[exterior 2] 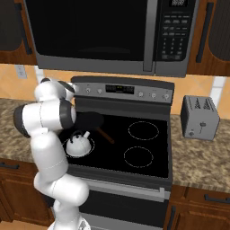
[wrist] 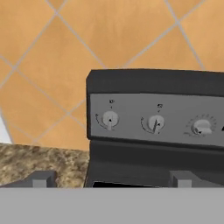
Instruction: Pick the kettle from the counter and place it on a stove burner. Then turn the burner on.
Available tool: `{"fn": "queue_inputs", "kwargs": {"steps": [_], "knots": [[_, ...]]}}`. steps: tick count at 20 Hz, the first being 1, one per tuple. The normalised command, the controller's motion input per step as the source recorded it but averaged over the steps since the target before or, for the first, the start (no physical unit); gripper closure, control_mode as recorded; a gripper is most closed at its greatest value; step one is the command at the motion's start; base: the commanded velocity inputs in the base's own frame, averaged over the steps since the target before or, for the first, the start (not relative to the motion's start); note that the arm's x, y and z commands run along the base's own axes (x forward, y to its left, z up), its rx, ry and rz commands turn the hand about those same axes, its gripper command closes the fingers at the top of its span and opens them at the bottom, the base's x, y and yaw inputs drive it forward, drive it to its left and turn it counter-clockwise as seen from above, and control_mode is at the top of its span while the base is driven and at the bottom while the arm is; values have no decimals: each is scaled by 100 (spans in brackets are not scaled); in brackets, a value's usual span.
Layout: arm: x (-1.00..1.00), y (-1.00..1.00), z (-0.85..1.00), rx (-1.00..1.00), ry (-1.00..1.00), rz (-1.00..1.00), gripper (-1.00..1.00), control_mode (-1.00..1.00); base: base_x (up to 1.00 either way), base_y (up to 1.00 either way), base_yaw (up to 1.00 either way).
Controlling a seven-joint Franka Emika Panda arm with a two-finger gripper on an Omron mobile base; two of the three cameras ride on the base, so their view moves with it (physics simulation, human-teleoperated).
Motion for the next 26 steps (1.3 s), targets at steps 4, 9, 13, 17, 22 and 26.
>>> {"fn": "queue_inputs", "kwargs": {"steps": [4, 9, 13, 17, 22, 26], "knots": [[34, 5, -1, -3, 0, 0, -100, -100, 0, 0, 0], [53, 0, 0, 0, 0, 0, -100, -100, 0, 0, 0], [14, 0, 0, 0, 0, 0, -100, -100, 0, 0, 0], [0, 0, 0, 0, 0, 0, -100, -100, 0, 0, 0], [3, 0, 0, 0, 0, 0, -100, -100, 0, 0, 0], [20, 0, 0, 0, 0, 0, -100, -100, 0, 0, 0]]}}
